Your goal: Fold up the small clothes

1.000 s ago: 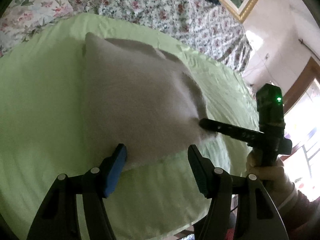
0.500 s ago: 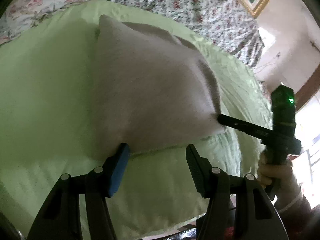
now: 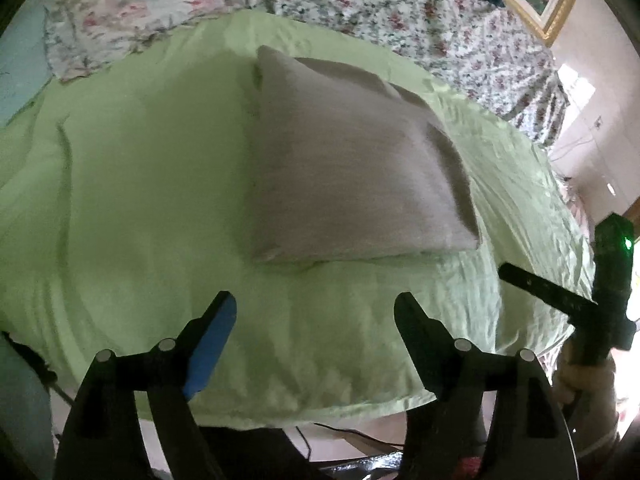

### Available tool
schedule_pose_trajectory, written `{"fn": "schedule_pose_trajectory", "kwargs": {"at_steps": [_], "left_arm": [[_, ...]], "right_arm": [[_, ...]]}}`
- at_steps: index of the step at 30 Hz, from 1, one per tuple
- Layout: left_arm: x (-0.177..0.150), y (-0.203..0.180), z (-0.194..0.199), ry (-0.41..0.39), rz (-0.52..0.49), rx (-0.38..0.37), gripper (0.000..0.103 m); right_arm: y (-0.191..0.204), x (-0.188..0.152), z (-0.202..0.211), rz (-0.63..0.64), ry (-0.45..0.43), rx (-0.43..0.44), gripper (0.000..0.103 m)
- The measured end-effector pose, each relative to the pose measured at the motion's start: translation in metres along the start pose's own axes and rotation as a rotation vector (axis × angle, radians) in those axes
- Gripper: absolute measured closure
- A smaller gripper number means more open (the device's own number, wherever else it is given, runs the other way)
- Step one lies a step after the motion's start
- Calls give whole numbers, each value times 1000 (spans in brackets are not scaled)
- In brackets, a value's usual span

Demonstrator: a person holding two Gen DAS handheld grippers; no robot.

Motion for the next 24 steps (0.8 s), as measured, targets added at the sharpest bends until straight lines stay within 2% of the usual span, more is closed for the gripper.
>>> {"fn": "schedule_pose_trajectory", "kwargs": {"at_steps": [1,3,4,5,10,14,19,24], "left_arm": [[-2,2,2,-1,-4,16,19],[-5,4,4,-2,-15,69,13],[-6,6,4,-4,-22,98,11],[-8,8,4,-3,-28,126,9],[-19,13,8,6,-74,207,9],[-26,9,19,-22,-132,256,8],[-27,3,37,-58,-160,261,1],[-17,0,29,-36,-138,253,1]], "right_arm": [[1,-3,1,1,3,-2,95],[4,-9,2,1,11,-9,74],[5,-12,3,2,12,-12,52],[8,-16,4,10,7,-22,42],[17,-31,5,55,32,-48,41],[25,-42,12,90,39,-43,29],[32,-47,27,124,10,-59,16],[36,-41,28,121,-9,-52,13]]}}
Point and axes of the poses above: each gripper's, at about its wrist camera, not at the fingertips, and z roughly against the way its jaws point, y to its left, x to its top, the point moved 1 cm from there along -z, roughly the way its jaws point, and after that the axes turned 6 degrees about y, right-handed, at the moved point
